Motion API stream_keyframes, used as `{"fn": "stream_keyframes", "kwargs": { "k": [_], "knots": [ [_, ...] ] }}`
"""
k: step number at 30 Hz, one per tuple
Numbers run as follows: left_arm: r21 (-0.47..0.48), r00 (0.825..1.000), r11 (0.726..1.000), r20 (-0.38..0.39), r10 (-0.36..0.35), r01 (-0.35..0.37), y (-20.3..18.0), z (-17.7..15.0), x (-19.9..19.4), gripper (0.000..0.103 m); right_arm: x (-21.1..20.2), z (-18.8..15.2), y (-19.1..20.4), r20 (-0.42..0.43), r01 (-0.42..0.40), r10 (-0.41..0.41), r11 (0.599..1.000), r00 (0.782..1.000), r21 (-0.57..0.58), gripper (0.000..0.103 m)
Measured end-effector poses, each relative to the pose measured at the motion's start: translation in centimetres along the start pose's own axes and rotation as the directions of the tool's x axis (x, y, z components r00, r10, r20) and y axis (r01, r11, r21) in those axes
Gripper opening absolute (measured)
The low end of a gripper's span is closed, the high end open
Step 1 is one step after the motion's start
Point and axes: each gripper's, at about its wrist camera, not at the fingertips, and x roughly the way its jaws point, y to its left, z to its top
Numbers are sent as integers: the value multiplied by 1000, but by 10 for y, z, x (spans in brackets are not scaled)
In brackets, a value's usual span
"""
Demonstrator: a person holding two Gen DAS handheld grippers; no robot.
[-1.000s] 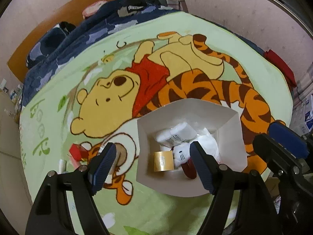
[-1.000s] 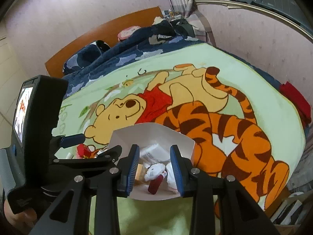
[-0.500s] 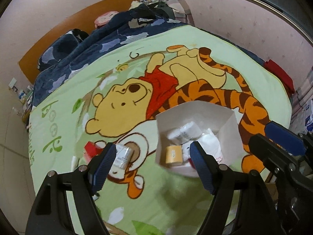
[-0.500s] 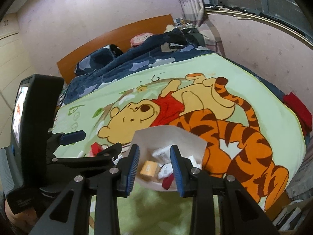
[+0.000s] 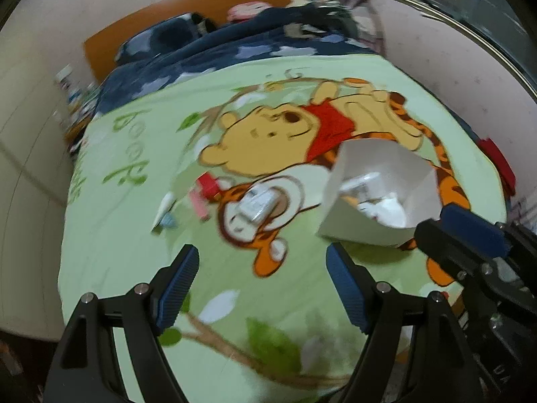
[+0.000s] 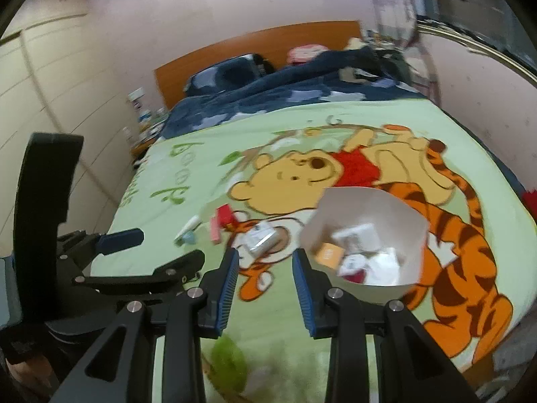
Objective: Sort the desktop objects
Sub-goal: 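Withdraw both tools from the box and move over the scattered items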
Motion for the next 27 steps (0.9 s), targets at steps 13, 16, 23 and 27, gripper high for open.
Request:
{"fn": "stream_keyframes", "kwargs": {
  "k": [13, 16, 23, 27],
  "knots": [
    [-144, 994, 984, -44, 103, -109, 70, -37, -8, 79, 15, -10, 62, -50, -112, 107, 989, 993, -98, 34],
    [-157, 993, 981, -49, 109, -116, 74, -41, -9, 79, 16, -10, 66, -54, -115, 110, 988, 992, -100, 34],
    [-187, 990, 974, -76, 116, -128, 83, -50, -3, 79, 26, -12, 68, -82, -114, 106, 988, 991, -103, 34],
    [-208, 987, 968, -96, 126, -143, 91, -60, 4, 79, 37, -18, 70, -113, -114, 102, 988, 988, -102, 34]
  ]
}}
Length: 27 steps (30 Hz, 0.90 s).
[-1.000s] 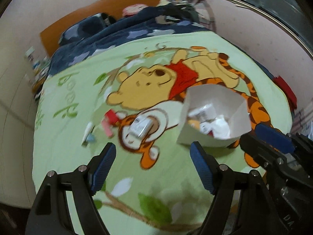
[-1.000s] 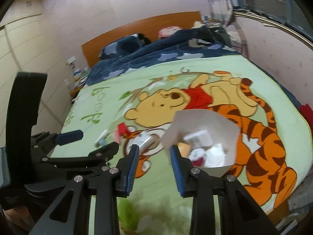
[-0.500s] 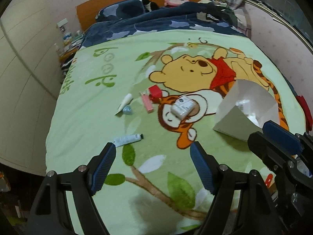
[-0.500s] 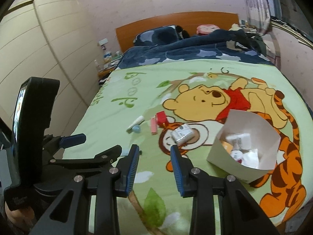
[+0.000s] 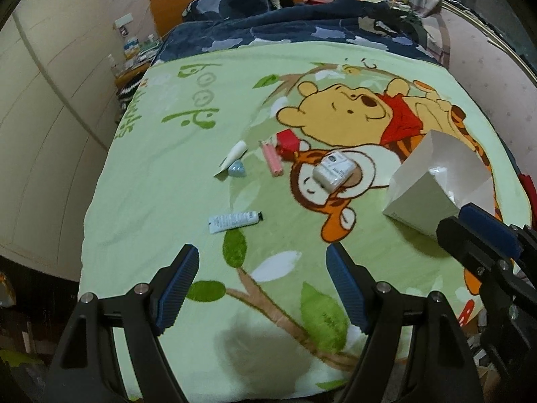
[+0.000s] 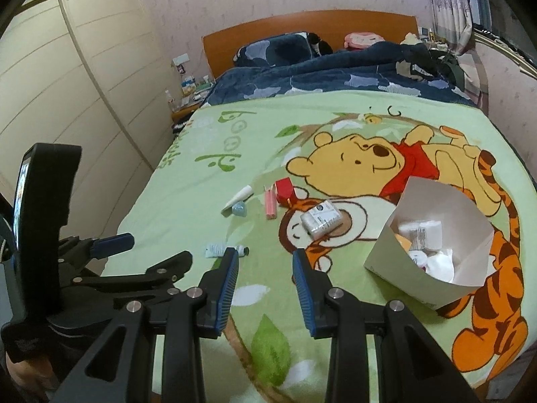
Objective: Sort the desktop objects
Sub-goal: 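Withdraw both tools from the box and move over the scattered items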
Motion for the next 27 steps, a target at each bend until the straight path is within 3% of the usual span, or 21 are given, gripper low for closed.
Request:
{"fn": "stream_keyframes", "kwargs": {
  "k": [8, 13, 16, 22, 25, 27],
  "knots": [
    [-71, 995, 996, -90, 43, -49, 35, -33, 46, 79, 41, -14, 10, -82, -27, 25, 999, 996, -26, 34],
    [-96, 986, 992, -152, 63, -78, 47, -48, 94, 79, 73, -24, 13, -114, -29, 24, 999, 993, -43, 34],
    [-88, 988, 994, -150, 44, -58, 47, -44, 128, 79, 95, -31, 11, -133, -22, 16, 999, 991, -48, 34],
    [87, 994, 996, -109, -19, 28, 35, -22, 204, 79, 127, -44, -3, -156, 0, -2, 1000, 988, -13, 34],
    [210, 994, 977, -107, -10, 33, 31, -17, 241, 79, 140, -55, -10, -175, 14, -12, 1000, 984, 9, 34],
    [319, 995, 948, -100, 8, 25, 27, -16, 261, 79, 149, -64, -14, -198, 19, -12, 999, 980, 30, 34]
  ]
}}
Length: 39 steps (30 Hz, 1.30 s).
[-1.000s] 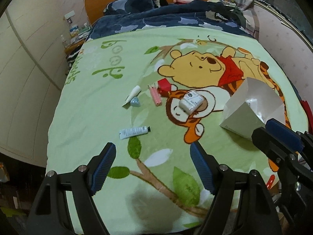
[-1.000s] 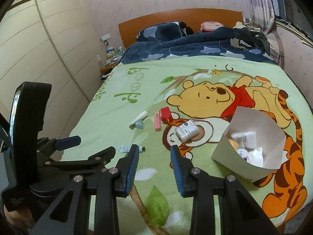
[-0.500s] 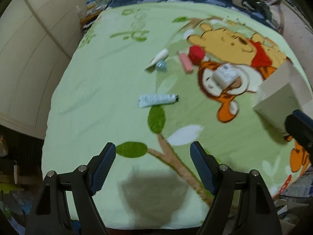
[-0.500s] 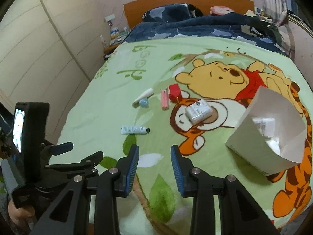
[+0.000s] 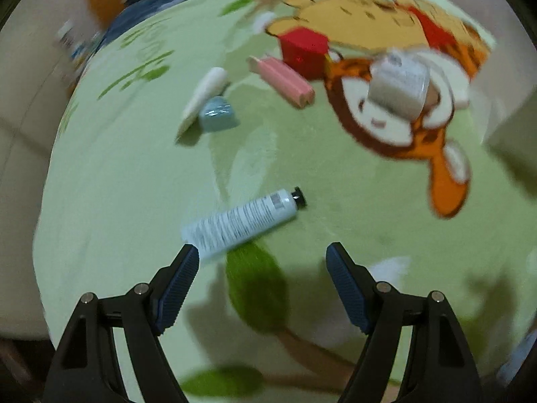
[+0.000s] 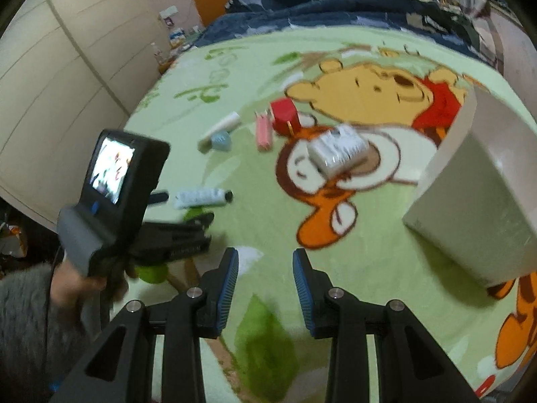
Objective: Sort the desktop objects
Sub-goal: 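Withdraw both tools from the box and move over the scattered items, then grasp the white hand-cream tube with the left tool while the right tool grasps the pink roller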
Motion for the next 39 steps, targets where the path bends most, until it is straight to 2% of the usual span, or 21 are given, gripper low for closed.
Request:
{"fn": "stream_keyframes", "kwargs": {
  "k": [2, 6, 8, 15, 19, 22, 27, 30, 32, 34, 35, 39],
  "knots": [
    [95, 1000, 995, -11, -19, 20, -2, 2, 17, 79, 6, -5, -1, -15, 5, -5, 1000, 1000, 4, 34],
    [227, 998, 972, -27, -54, 59, -3, 2, 40, 80, 12, -14, -2, -25, 13, -13, 1000, 1000, 6, 34],
    [284, 998, 957, -17, -62, 64, -4, 3, 48, 87, 16, -16, -1, -34, 16, -15, 1000, 999, 9, 34],
    [293, 992, 949, -3, -125, 121, 9, 10, 52, 88, 33, -8, 12, -29, 11, -12, 999, 1000, -30, 34],
    [232, 986, 960, 16, -165, 157, 22, 15, 50, 88, 64, 15, 21, 20, 72, -70, 991, 997, -112, 34],
    [199, 985, 965, -3, -172, 169, 28, 15, 63, 88, 92, 41, 20, 30, 77, -74, 990, 997, -119, 34],
    [140, 983, 974, 24, -182, 177, 31, 8, 70, 90, 113, 72, 18, 47, 67, -62, 992, 997, -110, 34],
    [68, 980, 979, 41, -197, 194, 37, 3, 67, 70, 114, 71, 14, 49, 58, -54, 994, 997, -91, 34],
    [16, 977, 978, 38, -209, 209, 42, 0, 61, 52, 118, 65, 12, 29, 49, -47, 996, 998, -80, 34],
    [-56, 974, 972, 31, -226, 228, 50, -4, 56, 40, 123, 59, 11, 5, 39, -38, 997, 999, -72, 34],
    [-89, 973, 968, 27, -231, 233, 53, -7, 54, 36, 125, 56, 11, -7, 32, -32, 997, 999, -70, 34],
    [-265, 980, 945, 10, -196, 192, 61, -32, 45, 32, 128, 46, 12, -33, 11, -14, 997, 999, -72, 34]
  ]
}}
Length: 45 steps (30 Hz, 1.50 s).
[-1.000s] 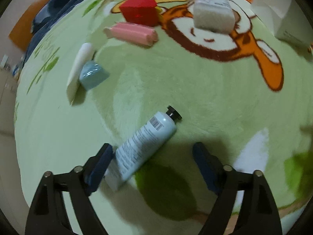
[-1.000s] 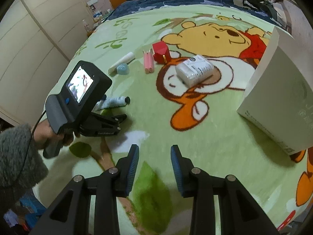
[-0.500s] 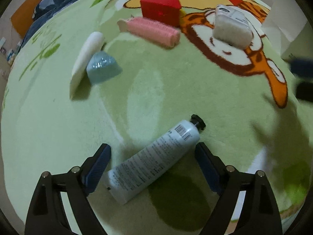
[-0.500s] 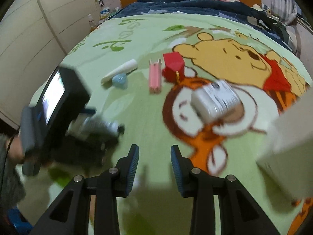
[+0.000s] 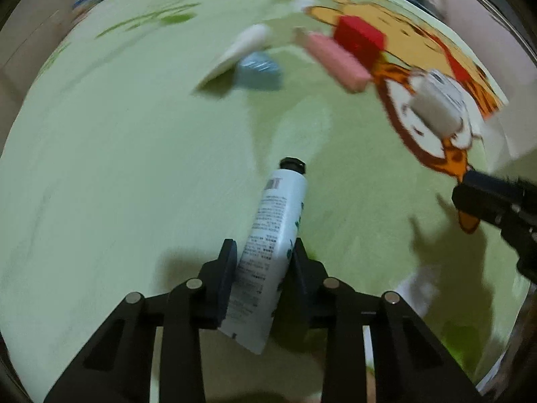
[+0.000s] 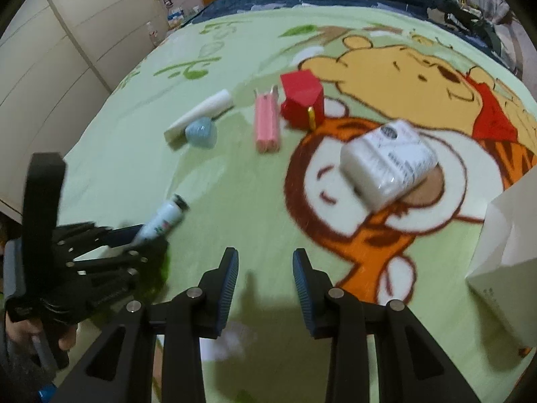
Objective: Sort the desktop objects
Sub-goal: 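Grasp the white hand-cream tube with the left tool while the right tool grasps the pink roller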
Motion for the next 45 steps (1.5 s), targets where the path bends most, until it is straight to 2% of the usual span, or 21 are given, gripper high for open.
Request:
{"fn": "stream_keyframes", "kwargs": {
  "k": [3, 5, 7, 9, 12, 15, 19, 23, 27, 31, 34, 36, 39, 41, 43, 45],
  "knots": [
    [-69, 1000, 997, -9, 17, -18, -2, -19, -6, 37, 2, -2, 2, -9, -5, 5, 1000, 1000, -13, 34],
    [-66, 1000, 998, 2, -1, 1, -8, -21, -9, 65, 2, 0, 3, -5, -1, 1, 1000, 1000, -24, 34],
    [-33, 998, 999, 42, 36, -34, -13, -14, -14, 75, 1, 4, 5, 8, 11, -10, 999, 1000, -43, 34],
    [6, 998, 1000, 61, 28, -28, -18, -4, -16, 81, 1, 14, 9, 34, 28, -26, 997, 999, -71, 34],
    [38, 999, 999, 39, 25, -26, -19, 7, -7, 81, 9, 38, 18, 64, 48, -40, 992, 997, -118, 34],
    [48, 999, 998, -17, 33, -32, -14, 11, 10, 81, 26, 65, 28, 78, 63, -50, 984, 996, -170, 34],
    [66, 998, 996, -18, 53, -52, -16, 2, 14, 81, 50, 94, 35, 88, 128, -111, 968, 990, -218, 34],
    [63, 998, 996, -14, 60, -59, -16, 1, 16, 81, 78, 107, 34, 35, 118, -113, 967, 993, -226, 34],
    [35, 999, 998, -22, 49, -48, -12, 5, 19, 81, 95, 117, 29, 30, 142, -139, 963, 990, -227, 41],
    [20, 998, 998, -22, 53, -53, -12, 7, 21, 81, 118, 126, 22, -47, 103, -116, 968, 992, -229, 39],
    [15, 998, 998, -18, 58, -58, -13, 8, 19, 81, 108, 123, 17, -20, 83, -89, 973, 996, -215, 28],
    [-2, 998, 998, -16, 60, -60, -13, 8, 18, 80, 95, 114, 13, -10, 62, -65, 979, 998, -195, 27],
    [-35, 996, 995, -3, 88, -89, -13, 7, 15, 66, 75, 96, 9, 5, 38, -38, 985, 999, -169, 27],
    [-63, 995, 993, 2, 96, -95, -15, 7, 12, 49, 59, 76, 6, 15, 44, -42, 987, 999, -155, 27],
    [-84, 995, 992, 3, 96, -96, -18, 6, 9, 41, 47, 55, 4, 9, 56, -56, 987, 998, -147, 27],
    [-96, 995, 990, 5, 104, -104, -20, 5, 8, 41, 35, 32, -1, -11, 62, -64, 991, 998, -118, 27]
  ]
}}
